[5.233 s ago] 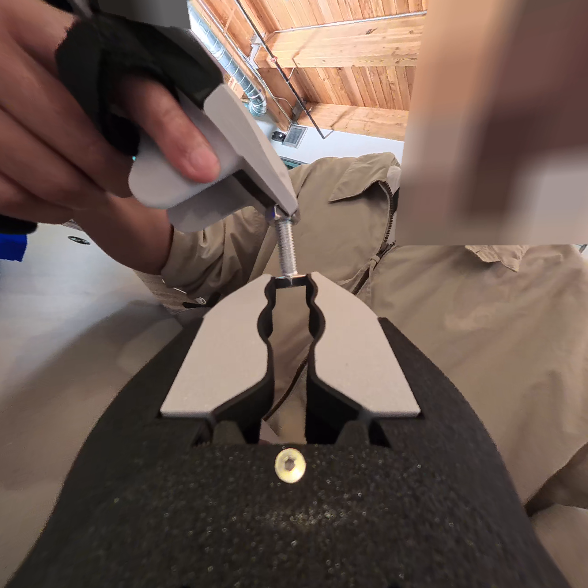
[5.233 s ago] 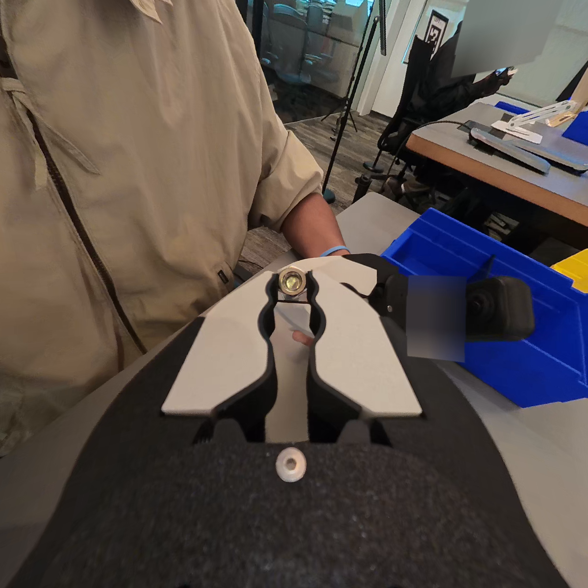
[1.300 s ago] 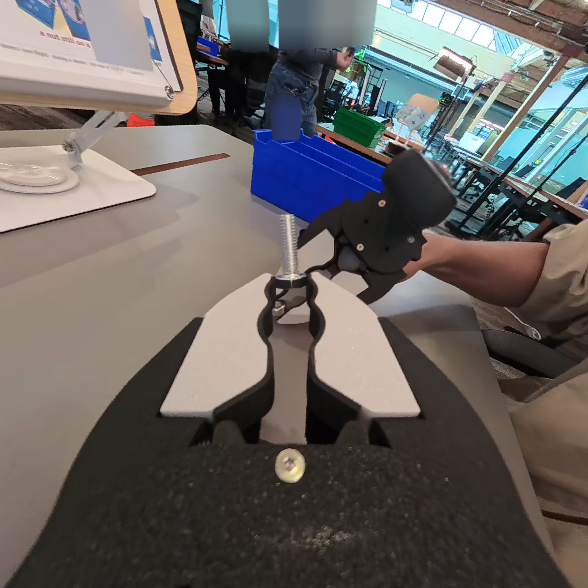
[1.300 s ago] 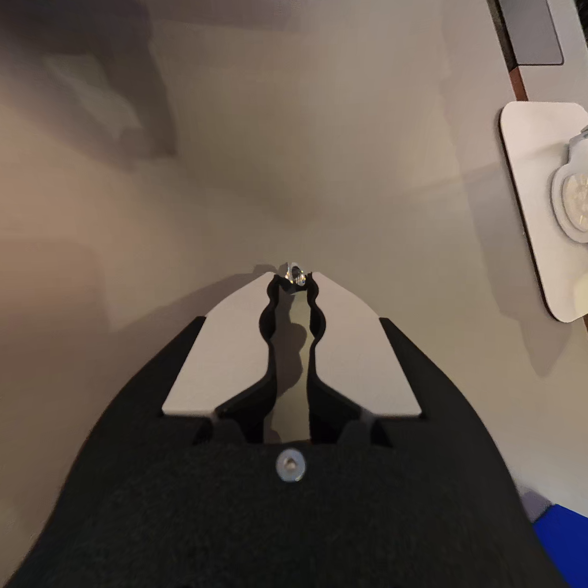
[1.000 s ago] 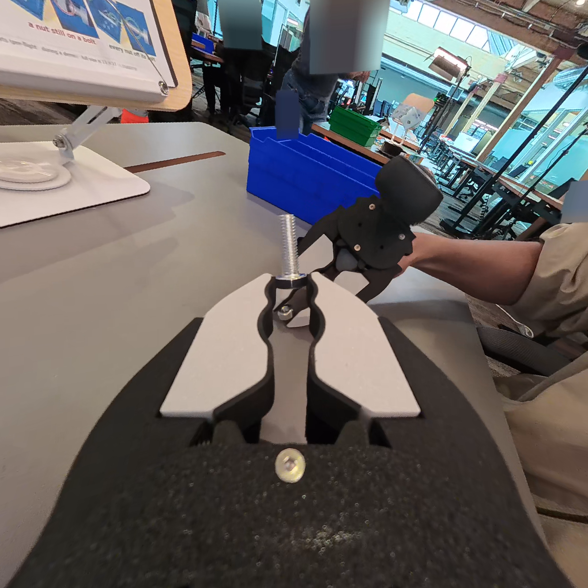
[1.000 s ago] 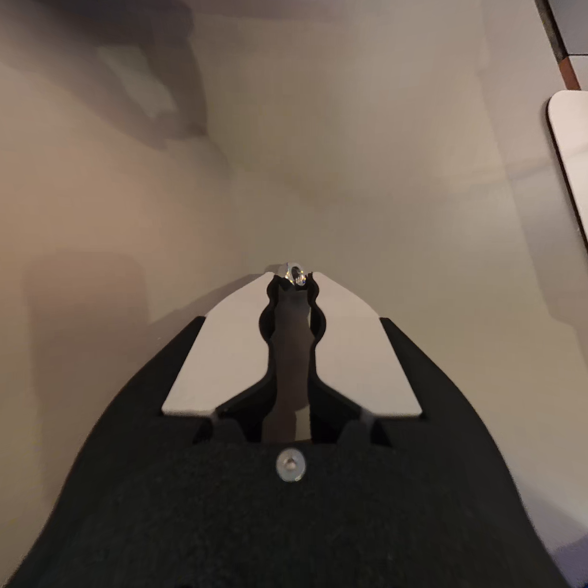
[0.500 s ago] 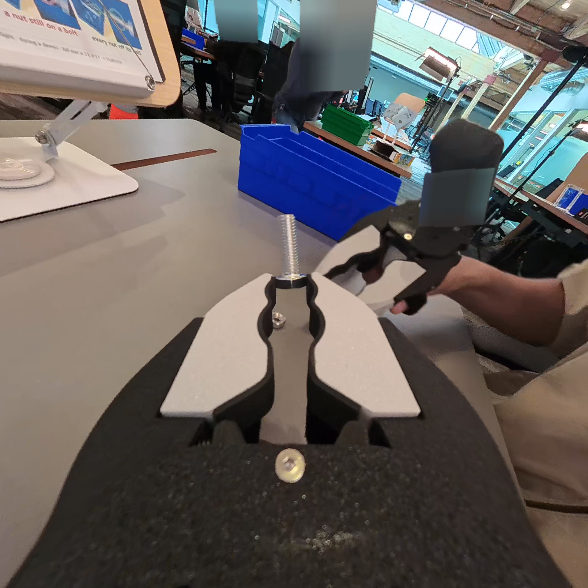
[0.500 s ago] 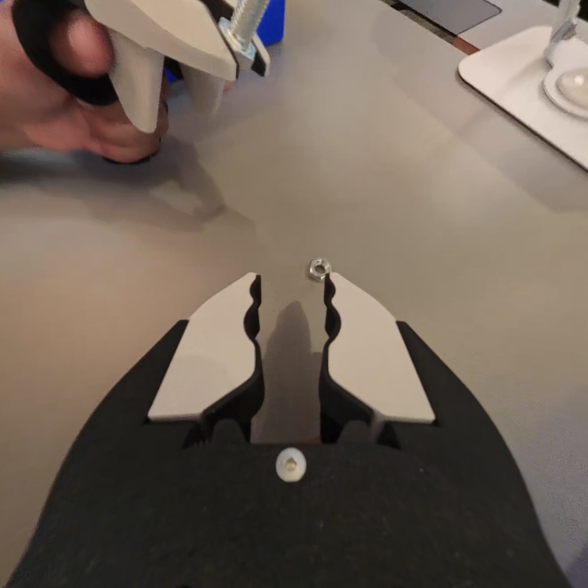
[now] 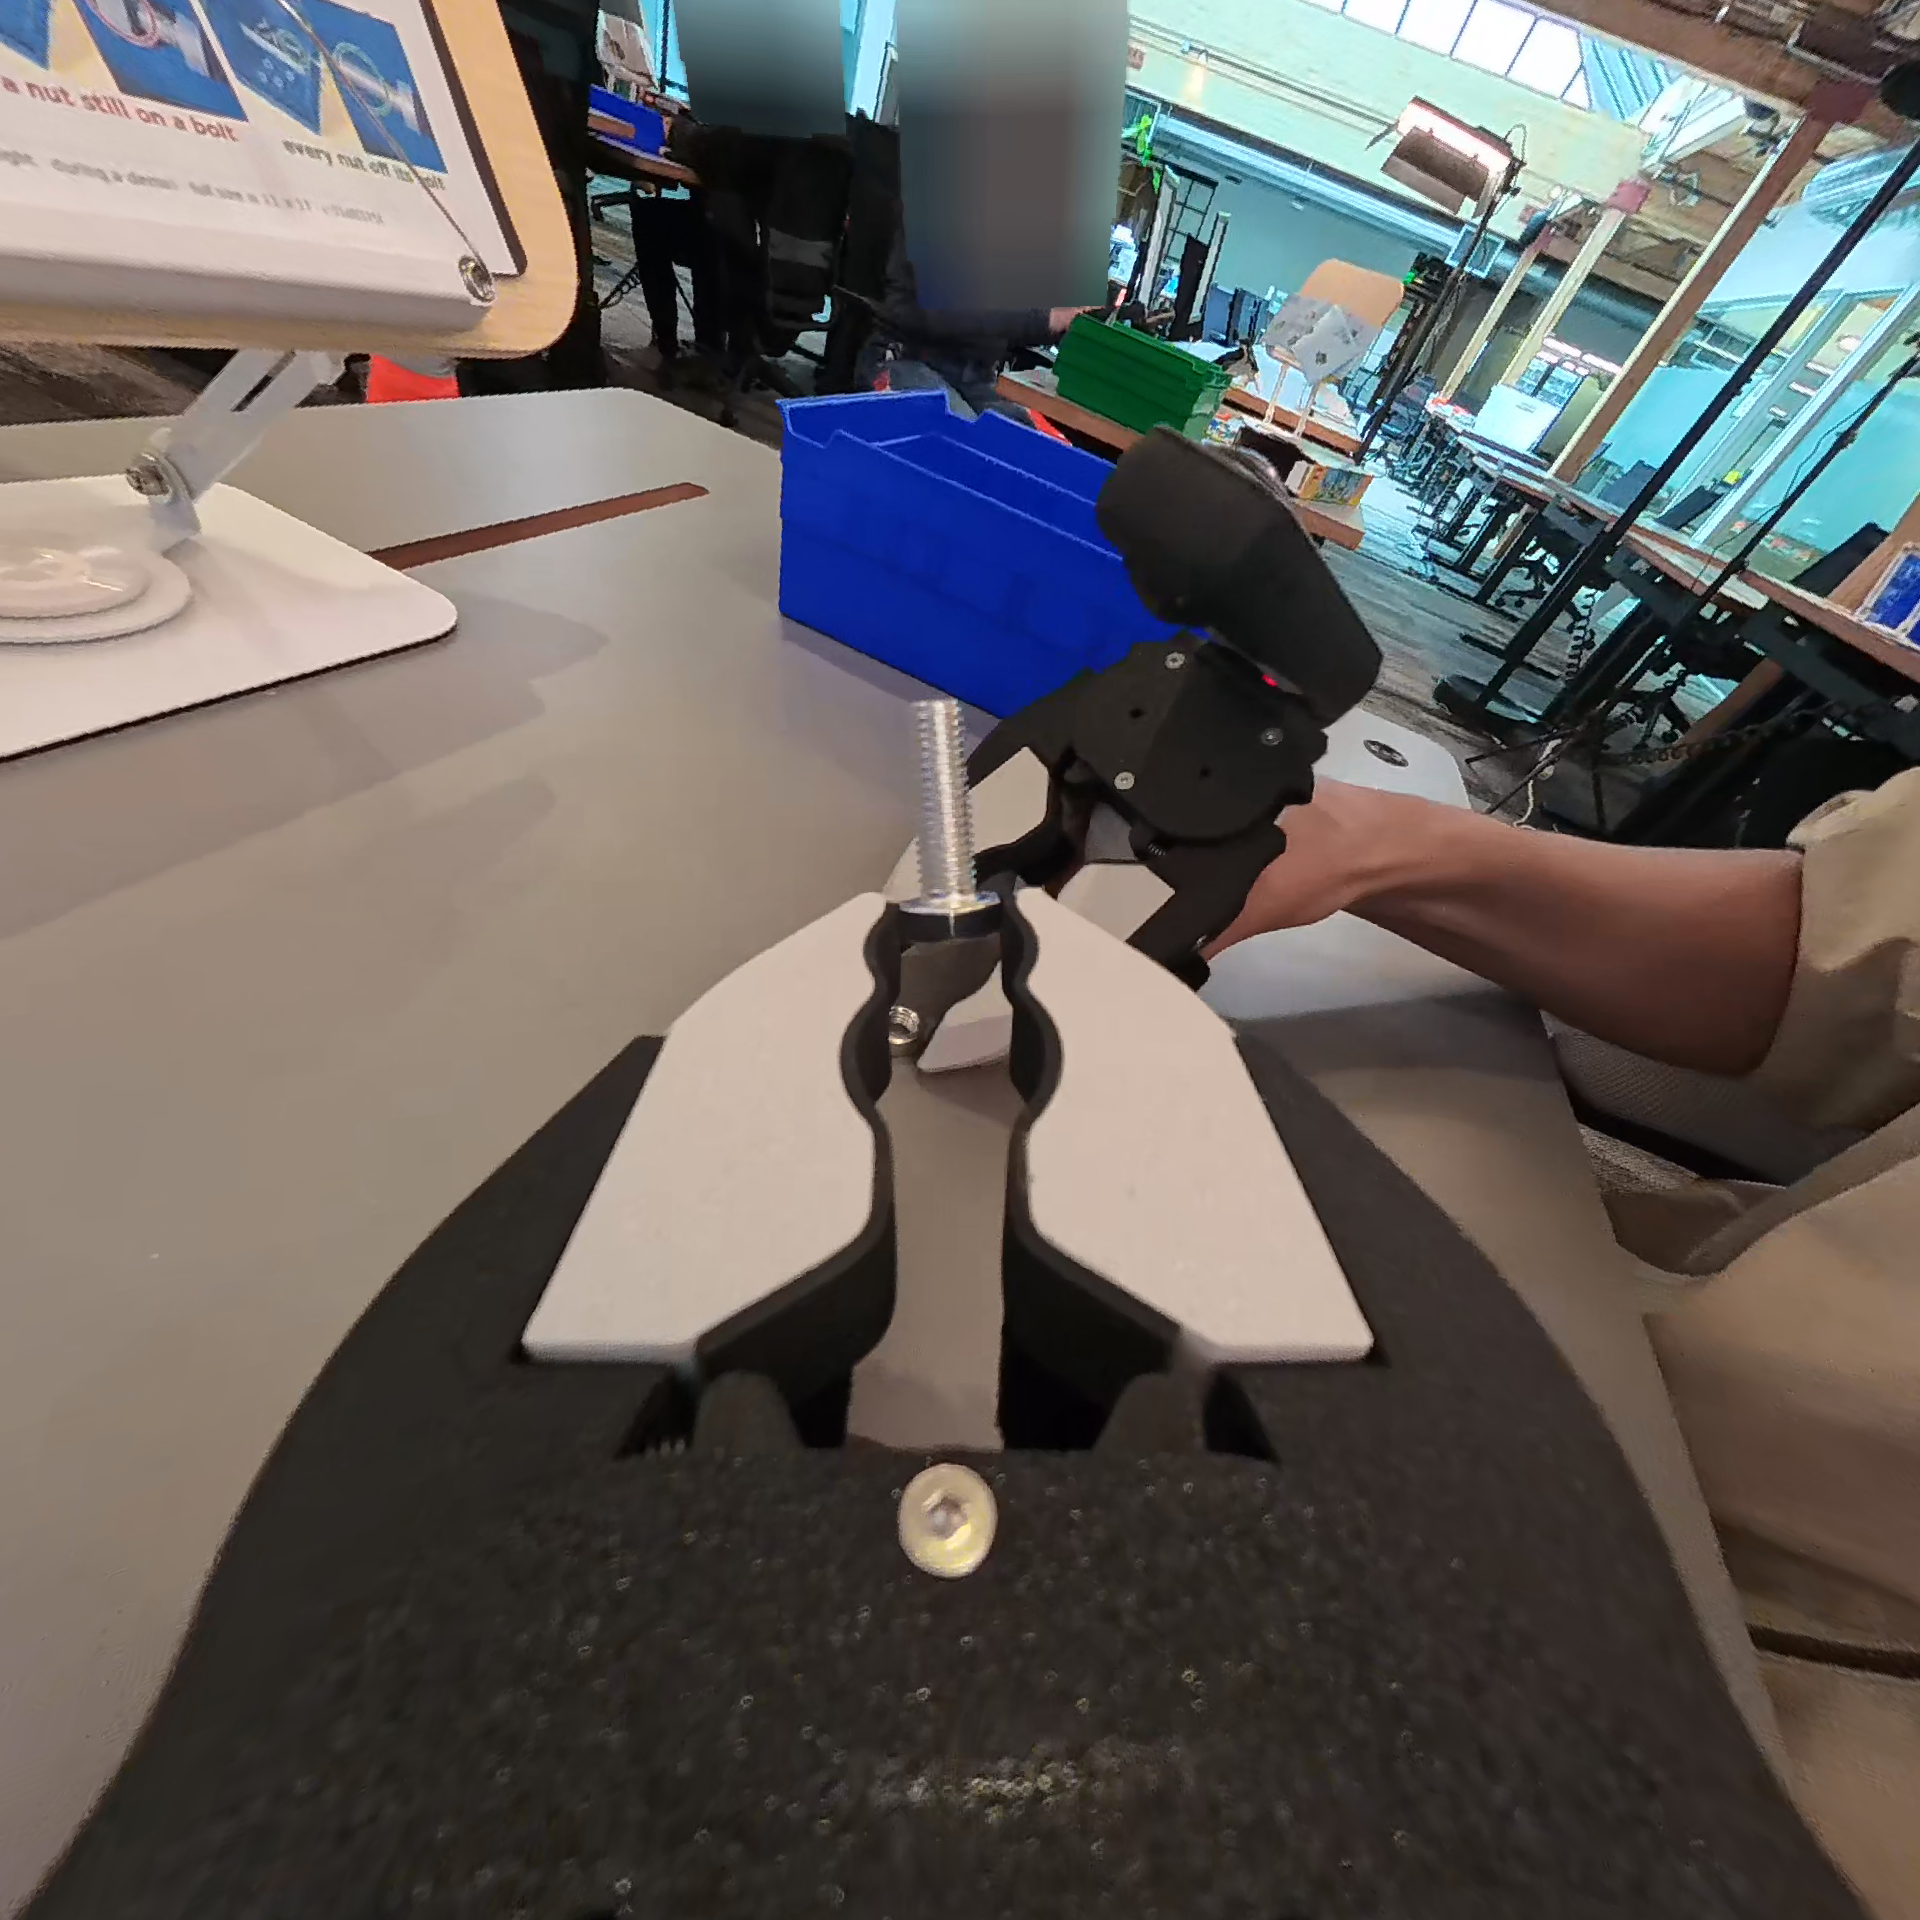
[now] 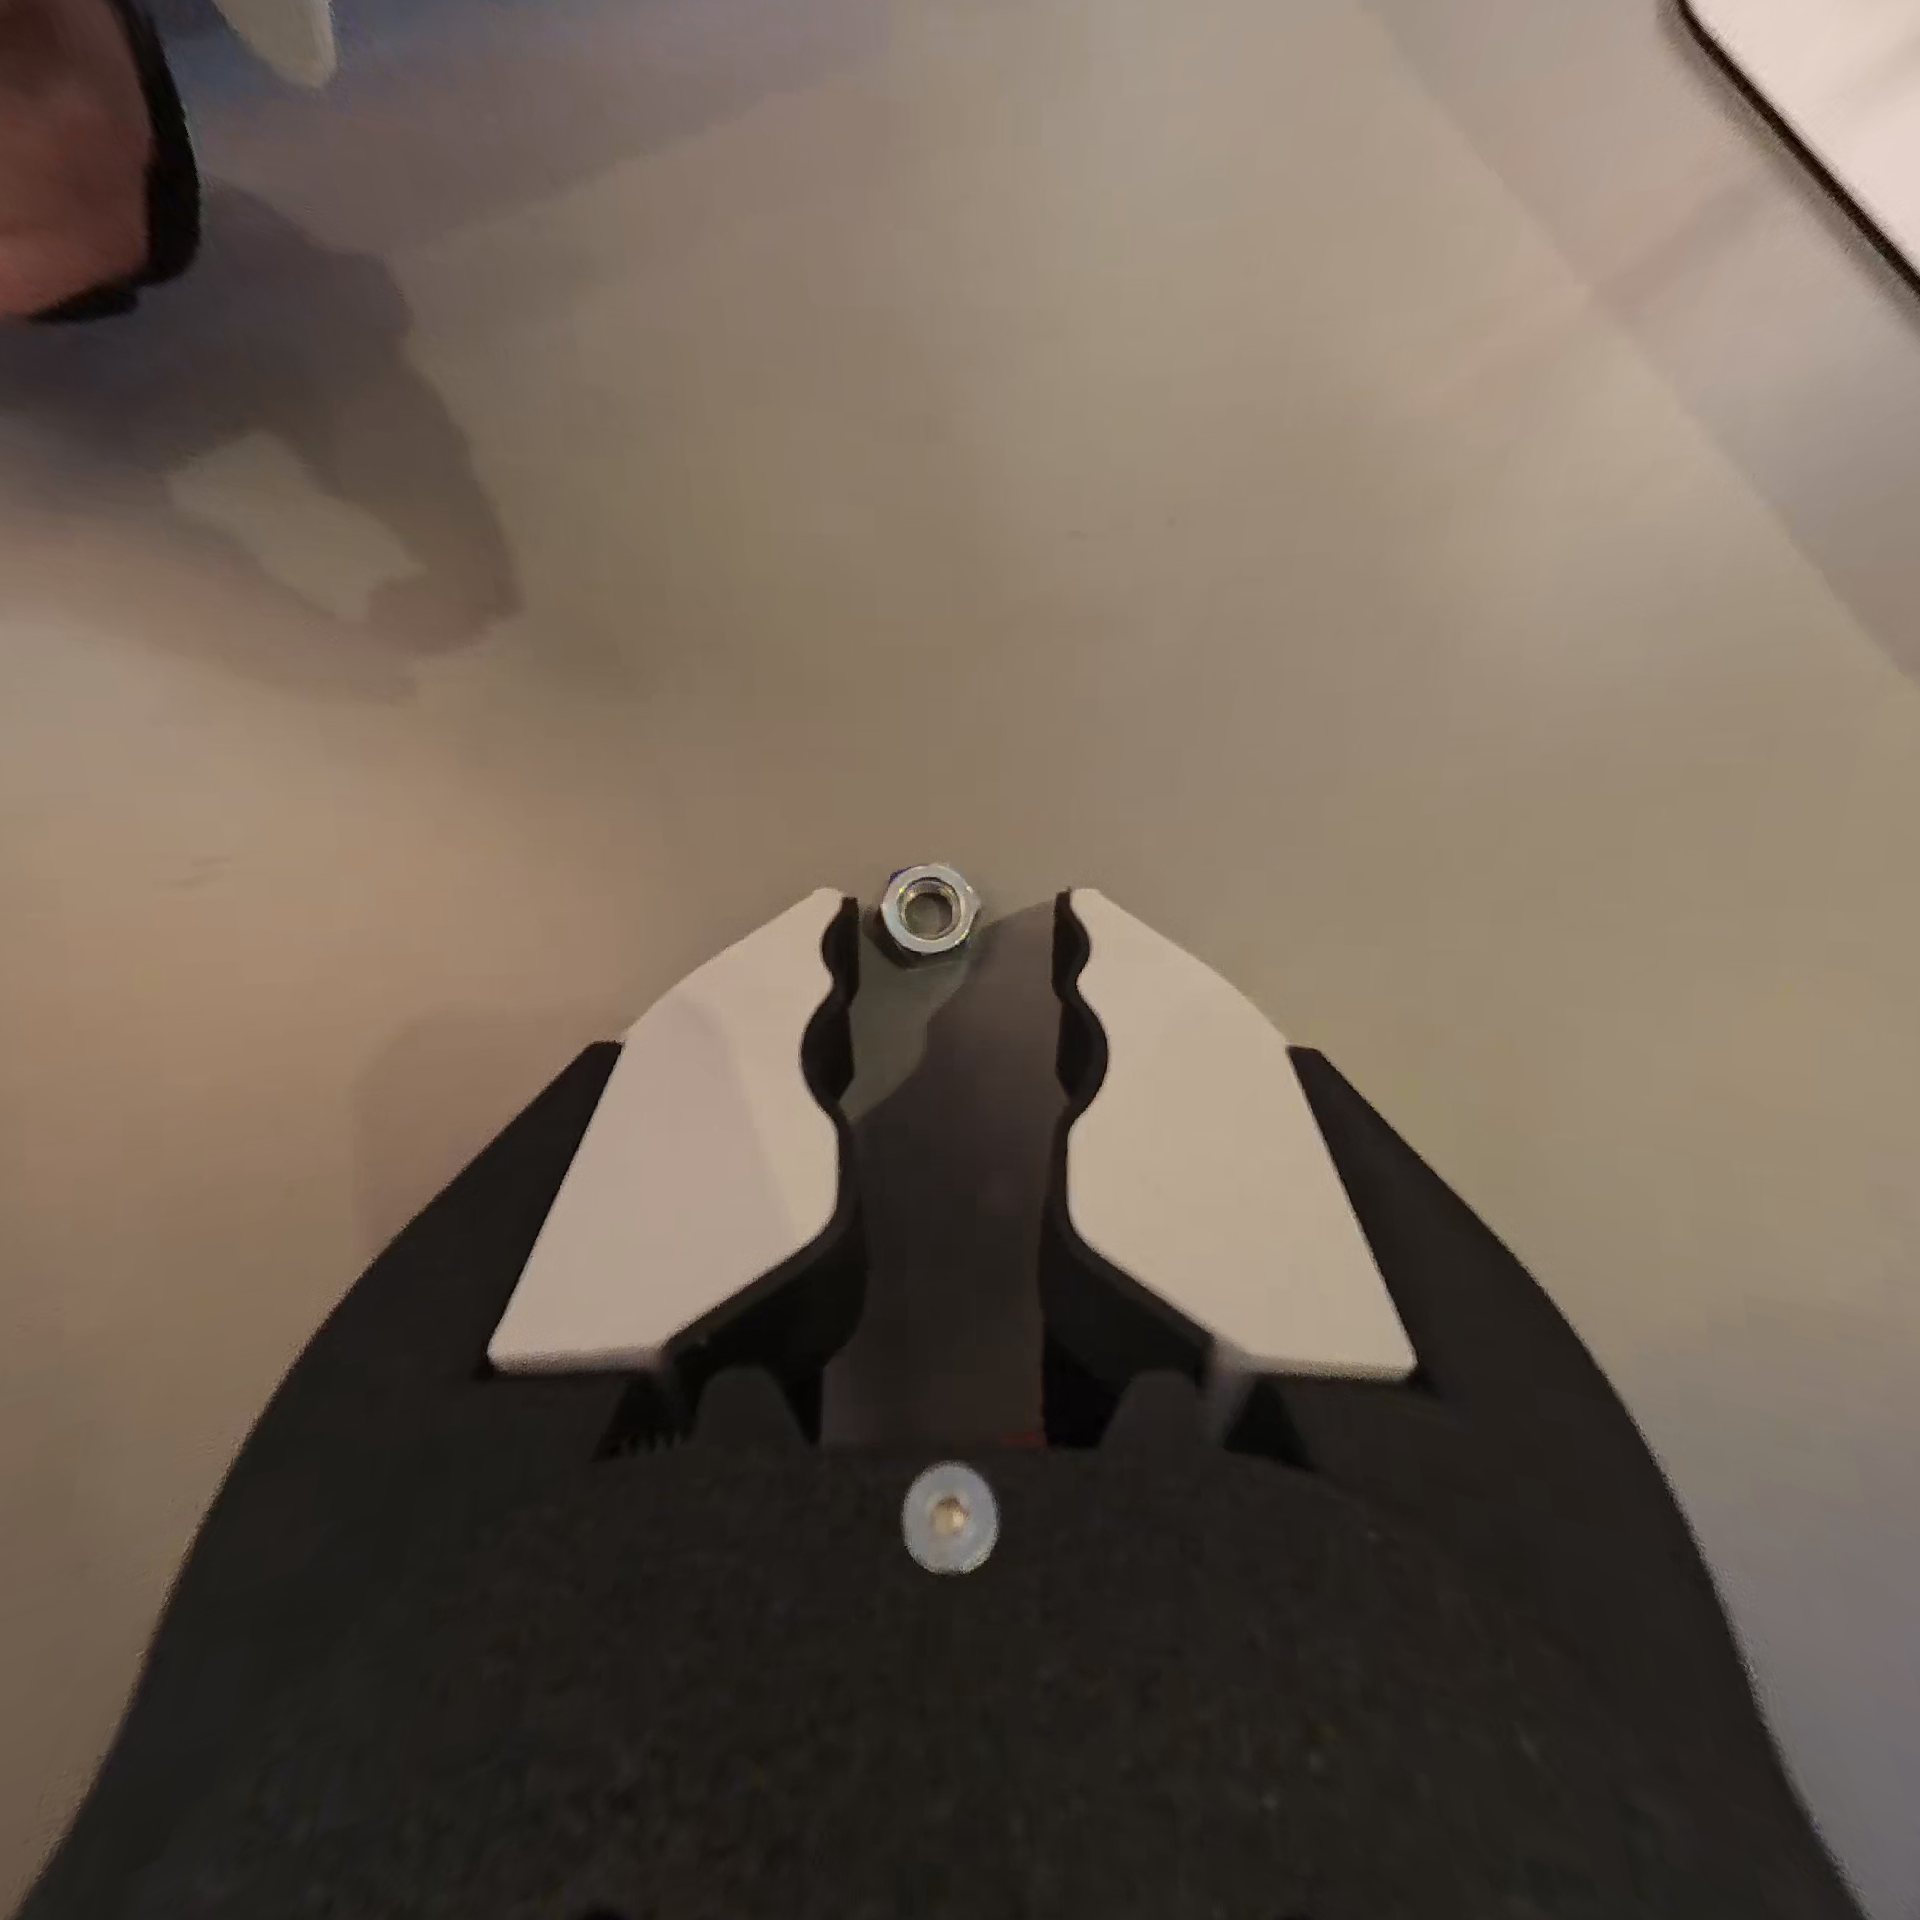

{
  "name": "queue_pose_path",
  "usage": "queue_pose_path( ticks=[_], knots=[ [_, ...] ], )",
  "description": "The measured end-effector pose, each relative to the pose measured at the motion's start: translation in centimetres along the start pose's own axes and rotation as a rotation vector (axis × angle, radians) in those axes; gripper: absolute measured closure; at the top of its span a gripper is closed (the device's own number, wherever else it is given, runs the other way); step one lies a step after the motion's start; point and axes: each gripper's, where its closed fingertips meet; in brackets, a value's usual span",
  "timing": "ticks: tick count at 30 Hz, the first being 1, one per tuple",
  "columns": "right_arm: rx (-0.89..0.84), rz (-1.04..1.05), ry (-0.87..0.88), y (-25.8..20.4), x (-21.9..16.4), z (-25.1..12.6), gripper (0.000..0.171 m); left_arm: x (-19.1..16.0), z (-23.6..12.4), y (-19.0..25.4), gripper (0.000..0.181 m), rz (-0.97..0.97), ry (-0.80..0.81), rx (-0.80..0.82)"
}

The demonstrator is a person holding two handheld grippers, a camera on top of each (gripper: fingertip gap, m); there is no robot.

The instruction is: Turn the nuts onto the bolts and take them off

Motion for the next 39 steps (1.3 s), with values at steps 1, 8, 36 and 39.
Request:
queue_pose_path(
  ticks=[1,8,36,39],
  knots=[
    [0.004,0.001,-0.005,0.0,-0.1,0.1,0.136,-0.1,0.0,0.0,0.164,-0.003,-0.003,-0.005],
    [-0.101,0.18,-0.011,0.5,-0.4,-0.2,0.139,-0.9,0.6,0.2,0.164,-0.018,-0.029,-0.025],
    [0.145,-0.039,0.615,-3.9,7.5,-13.0,0.154,-2.2,0.8,3.9,0.164,0.156,-0.128,-0.183],
    [0.306,-0.084,0.643,-5.3,6.7,-13.7,0.154,-2.3,0.6,5.8,0.164,0.139,-0.138,-0.299]
  ],
)
Point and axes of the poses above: each gripper's, where its closed fingertips meet, z out along the fingers, x out of its top, y = z × x across the jaws, and after that the axes turned 4 degrees about z, right-handed
